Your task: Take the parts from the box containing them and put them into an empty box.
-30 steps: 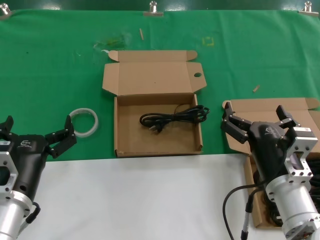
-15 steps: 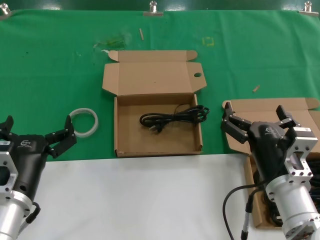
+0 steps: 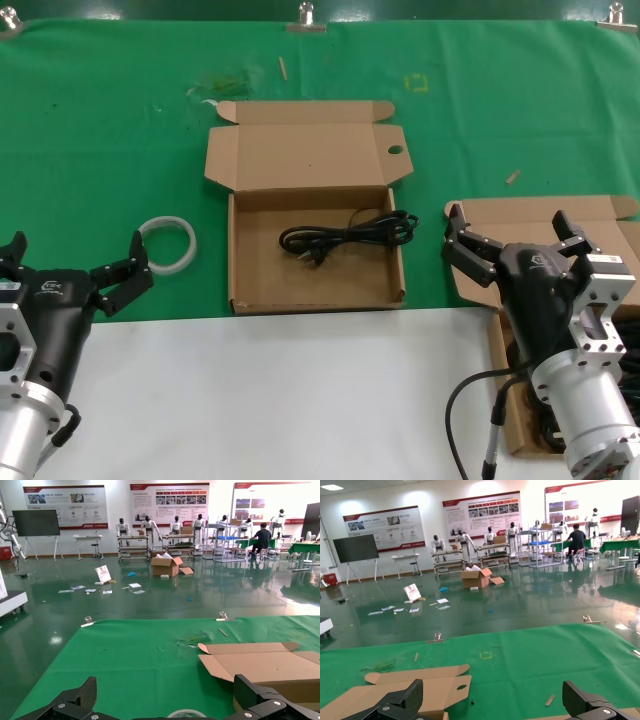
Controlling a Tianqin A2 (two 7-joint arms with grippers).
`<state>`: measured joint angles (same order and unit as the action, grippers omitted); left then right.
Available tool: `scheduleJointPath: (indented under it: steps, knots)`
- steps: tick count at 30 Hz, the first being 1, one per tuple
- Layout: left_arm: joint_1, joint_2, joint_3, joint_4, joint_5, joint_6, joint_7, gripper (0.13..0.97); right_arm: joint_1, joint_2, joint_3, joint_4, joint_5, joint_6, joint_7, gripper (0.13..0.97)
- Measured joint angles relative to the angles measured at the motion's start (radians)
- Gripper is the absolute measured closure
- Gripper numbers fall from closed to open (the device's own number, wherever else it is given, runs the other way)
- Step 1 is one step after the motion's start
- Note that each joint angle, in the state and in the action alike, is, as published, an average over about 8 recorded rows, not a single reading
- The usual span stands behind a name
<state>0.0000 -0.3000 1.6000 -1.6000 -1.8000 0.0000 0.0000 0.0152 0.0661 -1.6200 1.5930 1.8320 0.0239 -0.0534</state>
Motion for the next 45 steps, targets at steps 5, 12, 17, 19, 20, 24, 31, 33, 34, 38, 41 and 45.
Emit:
scheduleJointPath:
  steps: [5, 12, 17, 19, 20, 24, 31, 33, 34, 38, 41, 45]
  knots:
    - [0.000, 0.000, 0.000, 0.000, 0.000, 0.000, 0.000, 0.132, 0.000, 0.000, 0.000, 0.000, 0.000, 0.000, 0.000, 0.129]
    - [0.000, 0.000, 0.000, 0.000, 0.000, 0.000, 0.000, 0.132, 0.000, 0.000, 0.000, 0.000, 0.000, 0.000, 0.000, 0.129]
    - [0.000, 0.000, 0.000, 0.000, 0.000, 0.000, 0.000, 0.132, 0.000, 0.000, 0.000, 0.000, 0.000, 0.000, 0.000, 0.129]
    - [0.000, 0.000, 0.000, 0.000, 0.000, 0.000, 0.000, 0.132, 0.000, 0.000, 0.000, 0.000, 0.000, 0.000, 0.000, 0.129]
    - [0.000, 0.000, 0.000, 0.000, 0.000, 0.000, 0.000, 0.132, 0.000, 0.000, 0.000, 0.000, 0.000, 0.000, 0.000, 0.129]
    - [0.000, 0.000, 0.000, 0.000, 0.000, 0.000, 0.000, 0.132, 0.000, 0.000, 0.000, 0.000, 0.000, 0.000, 0.000, 0.129]
    - [0.000, 0.000, 0.000, 0.000, 0.000, 0.000, 0.000, 0.132, 0.000, 0.000, 0.000, 0.000, 0.000, 0.000, 0.000, 0.129]
    - [0.000, 0.000, 0.000, 0.000, 0.000, 0.000, 0.000, 0.132, 0.000, 0.000, 0.000, 0.000, 0.000, 0.000, 0.000, 0.129]
    - [0.000, 0.000, 0.000, 0.000, 0.000, 0.000, 0.000, 0.132, 0.000, 0.000, 0.000, 0.000, 0.000, 0.000, 0.000, 0.129]
    - [0.000, 0.000, 0.000, 0.000, 0.000, 0.000, 0.000, 0.132, 0.000, 0.000, 0.000, 0.000, 0.000, 0.000, 0.000, 0.129]
    - [0.000, 0.000, 0.000, 0.000, 0.000, 0.000, 0.000, 0.132, 0.000, 0.000, 0.000, 0.000, 0.000, 0.000, 0.000, 0.129]
    - [0.000, 0.000, 0.000, 0.000, 0.000, 0.000, 0.000, 0.132, 0.000, 0.000, 0.000, 0.000, 0.000, 0.000, 0.000, 0.129]
